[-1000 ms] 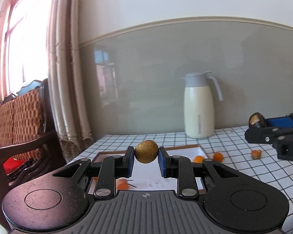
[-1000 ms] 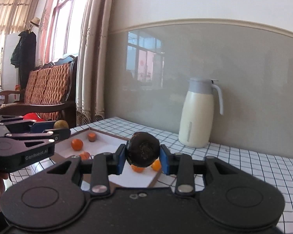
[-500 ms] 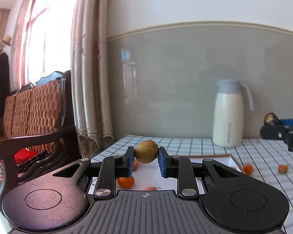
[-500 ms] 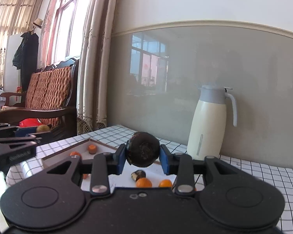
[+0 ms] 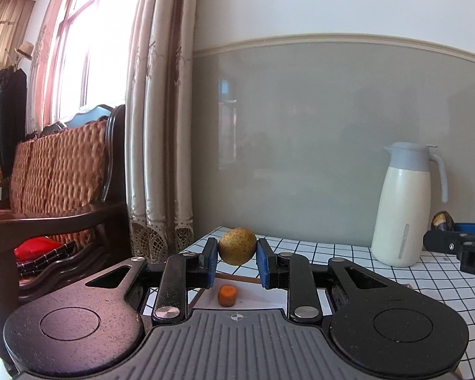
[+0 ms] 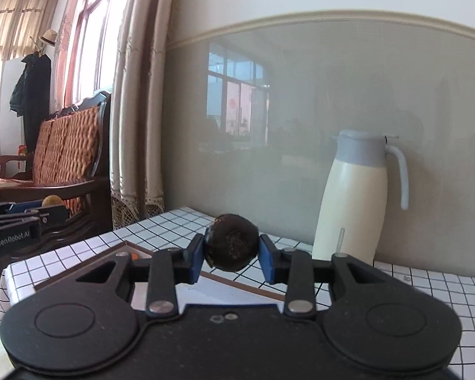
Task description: Organize fruits
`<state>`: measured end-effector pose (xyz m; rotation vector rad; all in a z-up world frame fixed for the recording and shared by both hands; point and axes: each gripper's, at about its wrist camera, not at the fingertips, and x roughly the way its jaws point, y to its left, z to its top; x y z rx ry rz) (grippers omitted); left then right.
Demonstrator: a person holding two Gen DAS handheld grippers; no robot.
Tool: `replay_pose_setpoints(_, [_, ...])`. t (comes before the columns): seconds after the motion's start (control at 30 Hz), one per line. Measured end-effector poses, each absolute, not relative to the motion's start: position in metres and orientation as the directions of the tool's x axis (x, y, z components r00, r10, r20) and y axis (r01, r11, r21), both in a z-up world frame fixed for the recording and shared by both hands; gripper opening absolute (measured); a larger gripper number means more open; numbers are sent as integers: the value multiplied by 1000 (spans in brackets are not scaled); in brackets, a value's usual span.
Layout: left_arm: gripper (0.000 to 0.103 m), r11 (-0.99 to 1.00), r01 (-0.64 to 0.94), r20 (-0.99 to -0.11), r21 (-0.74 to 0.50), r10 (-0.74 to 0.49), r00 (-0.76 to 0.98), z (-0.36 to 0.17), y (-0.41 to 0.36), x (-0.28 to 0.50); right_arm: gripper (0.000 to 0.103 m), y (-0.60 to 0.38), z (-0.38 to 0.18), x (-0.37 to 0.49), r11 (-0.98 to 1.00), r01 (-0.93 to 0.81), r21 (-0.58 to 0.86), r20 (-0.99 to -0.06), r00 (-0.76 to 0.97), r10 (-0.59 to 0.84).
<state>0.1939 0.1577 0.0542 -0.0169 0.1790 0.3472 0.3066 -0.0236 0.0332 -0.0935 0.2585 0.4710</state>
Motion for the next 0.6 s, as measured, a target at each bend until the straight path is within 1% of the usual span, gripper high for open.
replay_pose_setpoints(0.3, [26,944,-330,-234,25,326,916,36,165,229,28,-17,16,337,890,-454,-37,-338,844,417])
replay_pose_setpoints(0.5, [26,944,-327,-310,40,322,895,19,170,252,28,-13,4,352,891,-452,-39,-400,824,401])
replay_pose_setpoints(0.57, [27,945,-326,-330,31,317,889,14,173,257,28,-10,0,361,888,-458,-28,-447,801,399])
replay_pose_setpoints(0.6, [27,947,-321,-341,28,311,887,11,173,259,32,-7,-4,367,885,-465,-29,-486,780,394])
